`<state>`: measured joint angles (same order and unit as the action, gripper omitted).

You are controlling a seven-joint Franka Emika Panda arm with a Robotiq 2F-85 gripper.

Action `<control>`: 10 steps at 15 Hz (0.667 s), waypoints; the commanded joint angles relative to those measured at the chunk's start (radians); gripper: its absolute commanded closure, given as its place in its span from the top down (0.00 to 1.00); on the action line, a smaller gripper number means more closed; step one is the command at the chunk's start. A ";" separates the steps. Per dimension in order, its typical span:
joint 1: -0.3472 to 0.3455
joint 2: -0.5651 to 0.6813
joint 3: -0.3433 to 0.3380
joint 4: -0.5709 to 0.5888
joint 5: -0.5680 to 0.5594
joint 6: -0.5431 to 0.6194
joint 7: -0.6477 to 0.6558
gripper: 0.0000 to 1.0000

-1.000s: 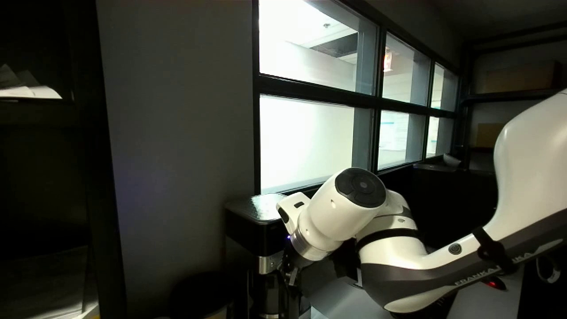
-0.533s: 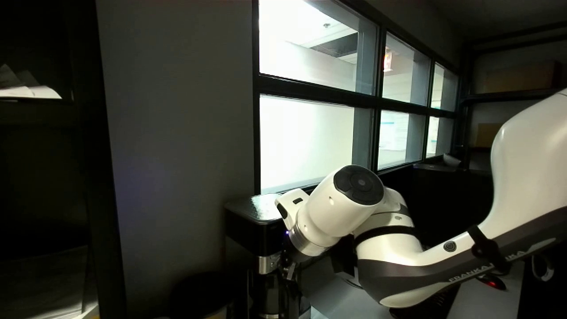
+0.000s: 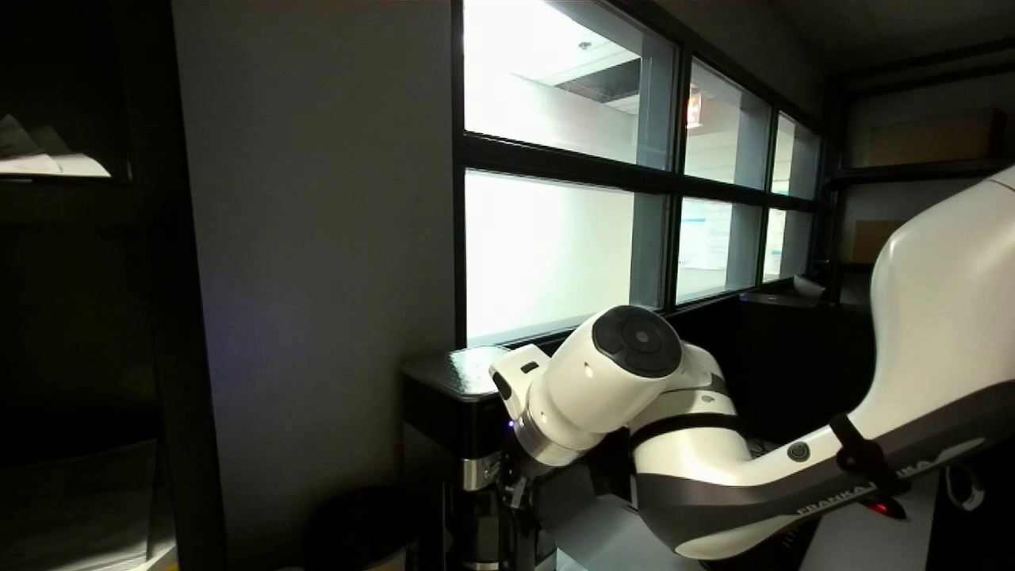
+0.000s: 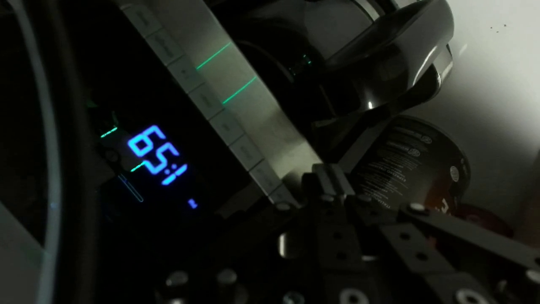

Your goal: Press the coffee maker power button

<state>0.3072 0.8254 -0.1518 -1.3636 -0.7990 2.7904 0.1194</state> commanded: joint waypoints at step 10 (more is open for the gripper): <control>0.009 0.042 -0.006 0.066 0.001 0.007 -0.001 0.00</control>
<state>0.3096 0.8381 -0.1510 -1.3466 -0.7990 2.7903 0.1194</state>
